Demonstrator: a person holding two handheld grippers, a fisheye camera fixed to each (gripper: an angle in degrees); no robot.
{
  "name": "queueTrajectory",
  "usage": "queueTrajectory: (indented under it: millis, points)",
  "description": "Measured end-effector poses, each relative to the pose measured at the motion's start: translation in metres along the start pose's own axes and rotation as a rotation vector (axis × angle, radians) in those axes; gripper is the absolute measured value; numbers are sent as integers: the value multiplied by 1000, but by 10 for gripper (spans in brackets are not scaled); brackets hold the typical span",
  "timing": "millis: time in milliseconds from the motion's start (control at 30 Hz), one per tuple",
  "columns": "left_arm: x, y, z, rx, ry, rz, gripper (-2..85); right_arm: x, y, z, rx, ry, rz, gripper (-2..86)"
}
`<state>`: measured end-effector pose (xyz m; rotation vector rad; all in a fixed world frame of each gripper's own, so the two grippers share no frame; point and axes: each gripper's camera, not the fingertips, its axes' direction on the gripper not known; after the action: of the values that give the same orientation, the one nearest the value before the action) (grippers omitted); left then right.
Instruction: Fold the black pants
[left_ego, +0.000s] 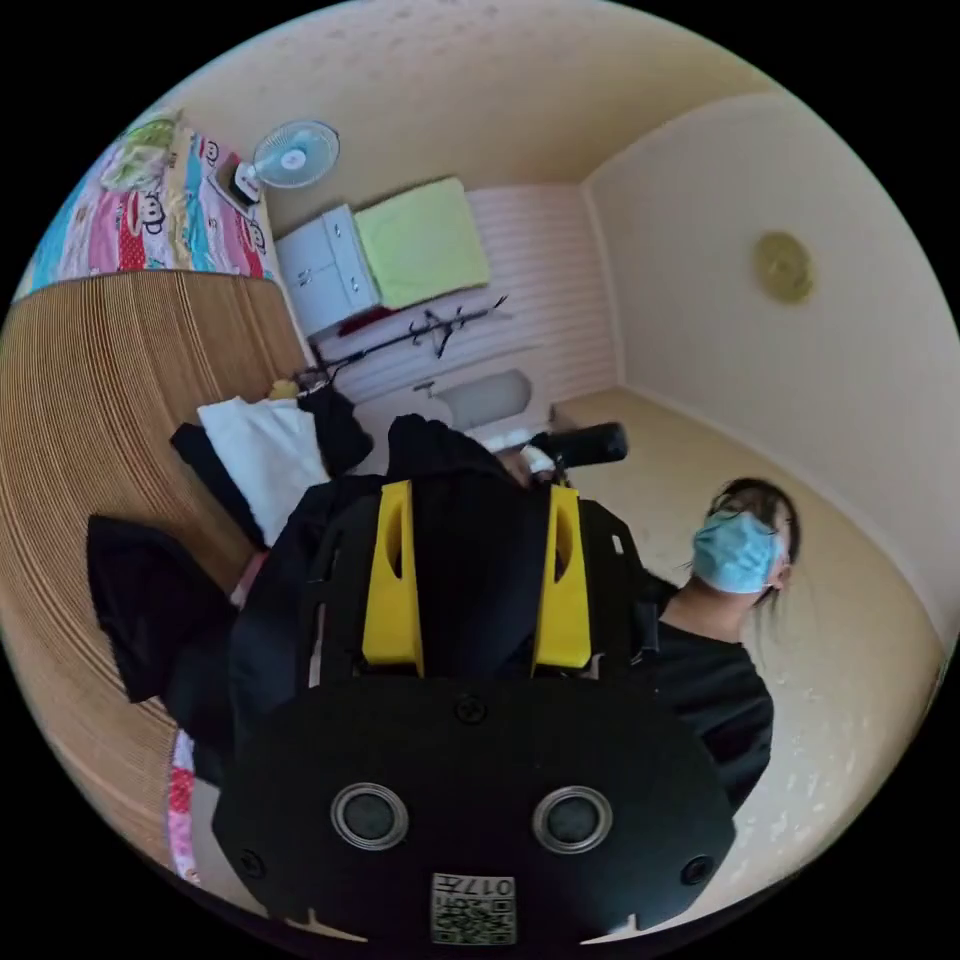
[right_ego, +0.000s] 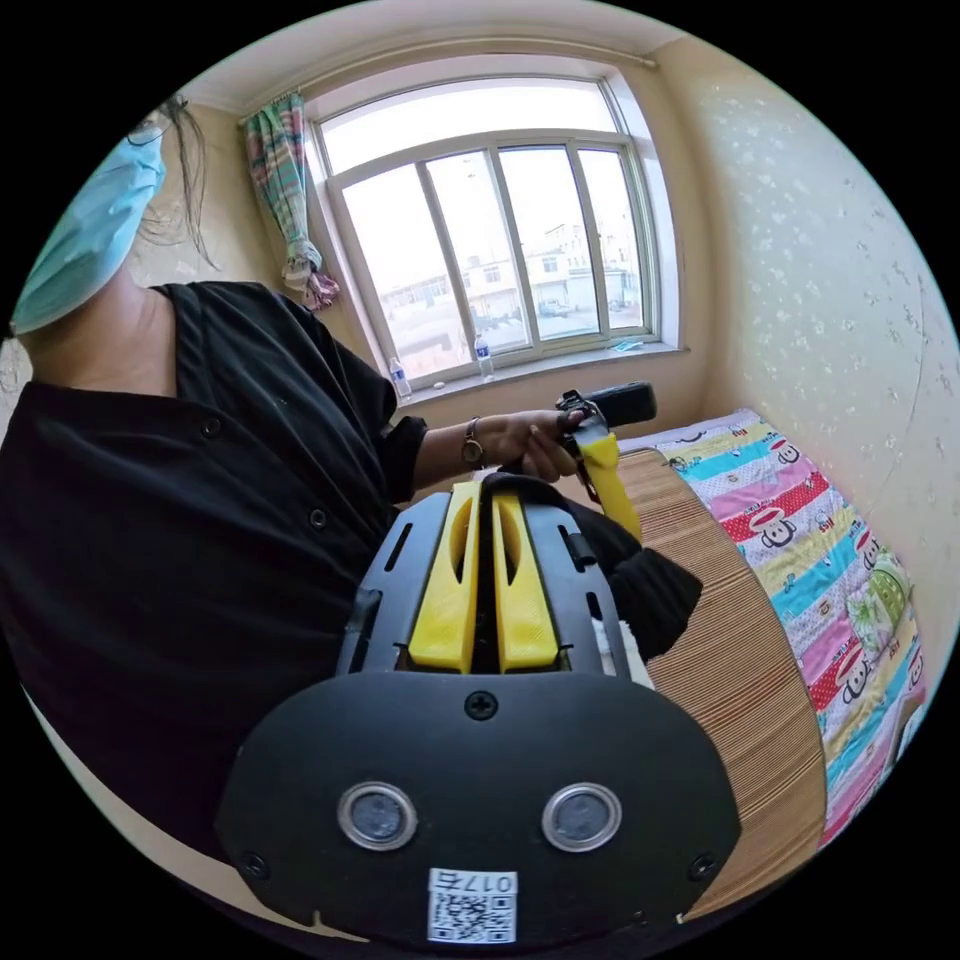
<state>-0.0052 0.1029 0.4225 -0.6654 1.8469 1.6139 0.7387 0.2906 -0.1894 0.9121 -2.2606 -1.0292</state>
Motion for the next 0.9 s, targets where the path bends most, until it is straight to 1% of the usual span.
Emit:
queueTrajectory:
  millis: [33, 67, 100, 167, 233, 300, 333, 367, 400, 433, 467, 500, 533, 567, 600, 633, 667, 700, 733, 767, 800, 833, 867, 900]
  points:
    - [-5, 6, -12, 34, 6, -14, 187, 2, 3, -5, 15, 13, 12, 11]
    - [-14, 19, -33, 81, -29, -54, 197, 3, 4, -7, 22, 18, 16, 11]
    - [-21, 30, -49, 102, -96, -103, 211, 7, 6, -11, 39, 24, 22, 12]
    - [-33, 43, -61, 103, -146, -169, 229, 15, 7, -17, 63, 12, 25, 13]
    - [-45, 53, -59, 116, -98, -192, 227, 30, 6, -19, 82, -20, 23, 14]
    - [-60, 55, -31, 44, 88, -168, 193, 44, 3, -18, 82, -36, 26, 15]
    - [-62, 54, -22, 19, 136, -153, 180, 52, -1, -16, 68, -49, 22, 15]
    - [-63, 52, -5, -20, 205, -108, 139, 55, -4, -14, 60, -58, 15, 15]
    - [-59, 51, 6, -33, 221, -50, 83, 60, -8, -13, 43, -88, -8, 15]
    - [-55, 51, 7, -21, 227, -7, 71, 63, -14, -14, 28, -111, -35, 15]
    - [-38, 55, 6, 23, 261, 122, 47, 64, -16, -15, 23, -112, -43, 15]
    - [-12, 62, 2, 59, 258, 286, 43, 65, -22, -22, 22, -102, -46, 15]
    - [5, 68, -2, 79, 243, 389, 41, 65, -27, -33, 29, -73, -32, 14]
    - [42, 85, -10, 123, 209, 591, 39, 64, -29, -40, 40, -49, -20, 13]
    - [72, 99, -14, 124, 180, 718, 38, 63, -32, -60, 101, -9, -1, 12]
    - [87, 105, -15, 120, 170, 774, 38, 61, -30, -84, 177, -5, -6, 10]
    - [116, 117, -16, 114, 150, 883, 37, 60, -28, -96, 217, -14, -18, 9]
    - [144, 129, -16, 114, 114, 983, 37, 62, -21, -120, 299, -33, -19, 8]
    - [156, 134, -16, 116, 91, 1017, 37, 70, -11, -142, 364, -15, 31, 8]
    - [178, 144, -16, 128, 43, 1068, 38, 76, -5, -152, 387, 13, 72, 8]
    - [194, 153, -17, 157, 10, 1096, 37, 88, 8, -165, 406, 92, 154, 9]
    - [201, 158, -18, 175, 2, 1113, 37, 103, 22, -173, 399, 192, 243, 10]
    - [210, 166, -20, 208, 8, 1144, 37, 113, 30, -175, 390, 241, 302, 12]
    - [216, 172, -22, 220, 44, 1168, 38, 136, 45, -176, 357, 318, 430, 15]
